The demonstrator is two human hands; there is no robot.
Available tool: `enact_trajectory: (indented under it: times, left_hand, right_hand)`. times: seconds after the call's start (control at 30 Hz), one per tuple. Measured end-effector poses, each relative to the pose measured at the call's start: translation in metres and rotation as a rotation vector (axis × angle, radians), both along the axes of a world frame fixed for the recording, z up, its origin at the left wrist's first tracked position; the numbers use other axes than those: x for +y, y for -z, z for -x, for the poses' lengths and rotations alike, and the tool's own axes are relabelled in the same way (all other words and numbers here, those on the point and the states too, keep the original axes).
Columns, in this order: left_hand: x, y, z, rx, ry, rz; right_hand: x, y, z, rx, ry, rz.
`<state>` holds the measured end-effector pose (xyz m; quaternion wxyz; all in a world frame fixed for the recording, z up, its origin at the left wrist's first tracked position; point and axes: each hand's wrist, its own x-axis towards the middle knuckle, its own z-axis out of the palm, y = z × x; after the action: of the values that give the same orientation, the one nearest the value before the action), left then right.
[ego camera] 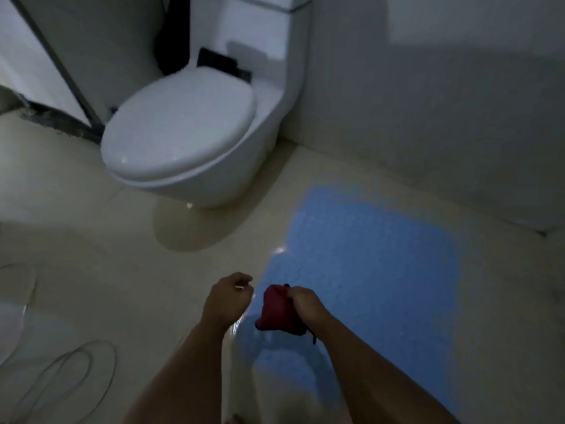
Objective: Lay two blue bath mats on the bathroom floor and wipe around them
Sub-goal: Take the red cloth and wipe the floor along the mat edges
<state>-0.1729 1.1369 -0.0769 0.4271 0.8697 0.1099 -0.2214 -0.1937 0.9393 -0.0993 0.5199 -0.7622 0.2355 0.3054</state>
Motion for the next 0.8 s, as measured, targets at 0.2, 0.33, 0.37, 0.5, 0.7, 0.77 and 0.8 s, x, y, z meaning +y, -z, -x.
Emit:
enact_trajectory:
  times: [0.2, 0.33, 0.37, 0.5, 0.7, 0.77, 0.8]
  left_hand:
    - [-0.064, -0.232, -0.01, 0.132, 0.271, 0.257]
    - [-0.105, -0.397, 0.007, 0.227, 0.313, 0.423]
    - [-0.113, -0.426, 0.012, 0.23, 0.322, 0.447]
    - [-0.138, -0.506, 0.021, 0.223, 0.44, 0.439]
    - [-0.155, -0.57, 0.025, 0.251, 0.58, 0.443]
    - [-0.16, -0.584, 0.027, 0.246, 0.59, 0.456]
    - [-0.163, -0.591, 0.028, 0.234, 0.607, 0.447]
  right_hand:
    - [-0.07, -0.259, 0.02, -0.01, 0.119, 0.012]
    - [-0.097, -0.431, 0.044, -0.014, 0.275, 0.032]
    - [-0.099, -0.464, 0.05, -0.025, 0.309, 0.021]
    - [-0.112, -0.56, 0.075, -0.063, 0.45, 0.059]
    - [-0.117, -0.609, 0.099, -0.281, 0.687, 0.125]
    - [-0.12, -0.613, 0.108, -0.356, 0.796, 0.135]
    - [-0.12, -0.617, 0.113, -0.386, 0.826, 0.176]
